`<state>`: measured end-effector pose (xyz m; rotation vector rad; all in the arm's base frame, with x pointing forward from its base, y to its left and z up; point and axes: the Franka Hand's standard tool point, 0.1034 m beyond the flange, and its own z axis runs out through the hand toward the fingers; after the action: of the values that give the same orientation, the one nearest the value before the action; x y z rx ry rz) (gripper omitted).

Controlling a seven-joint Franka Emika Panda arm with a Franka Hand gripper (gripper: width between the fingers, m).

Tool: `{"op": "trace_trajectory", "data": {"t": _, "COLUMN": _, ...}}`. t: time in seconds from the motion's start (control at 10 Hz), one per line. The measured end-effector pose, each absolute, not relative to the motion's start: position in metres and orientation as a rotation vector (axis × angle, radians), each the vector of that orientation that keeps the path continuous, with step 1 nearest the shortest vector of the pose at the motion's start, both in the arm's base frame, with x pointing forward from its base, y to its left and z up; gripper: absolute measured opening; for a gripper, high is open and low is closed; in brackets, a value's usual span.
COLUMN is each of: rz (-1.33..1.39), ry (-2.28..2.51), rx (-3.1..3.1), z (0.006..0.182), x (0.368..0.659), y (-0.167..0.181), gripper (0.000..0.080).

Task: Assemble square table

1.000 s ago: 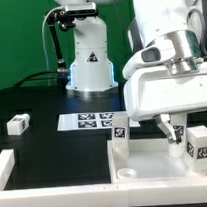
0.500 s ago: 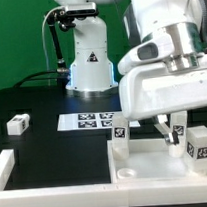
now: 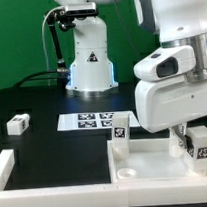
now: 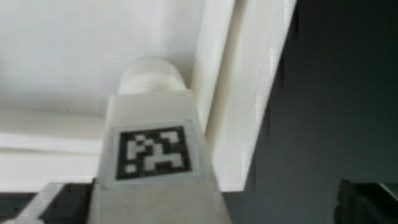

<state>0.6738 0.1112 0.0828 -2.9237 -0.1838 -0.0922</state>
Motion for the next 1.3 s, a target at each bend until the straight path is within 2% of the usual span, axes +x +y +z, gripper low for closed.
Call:
{"op": "trace_trajectory", "data": {"t": 0.3, "rz": 0.000, "ry": -0.068, "rx": -2.998, "z": 0.090, "x": 0.668, "y": 0.093, "gripper": 0.0649}}
{"op": "trace_trajectory", "data": {"t": 0.9, "rz": 0.021, "ry": -0.067, "rx": -2.996, "z": 0.084, "x": 0.666, "y": 0.093, "gripper": 0.0649}}
{"op": "trace_trajectory", "data": {"t": 1.1, "rz": 0.049, "ry": -0.047, "rx": -2.992, "z": 0.081, "x": 0.682, "y": 0.092, "gripper": 0.0649}}
{"op": "trace_trajectory", "data": {"t": 1.3, "rz": 0.042, "ry": -0.047, "rx": -2.992, "z": 0.080, "x": 0.683, "y": 0.093, "gripper": 0.0649}}
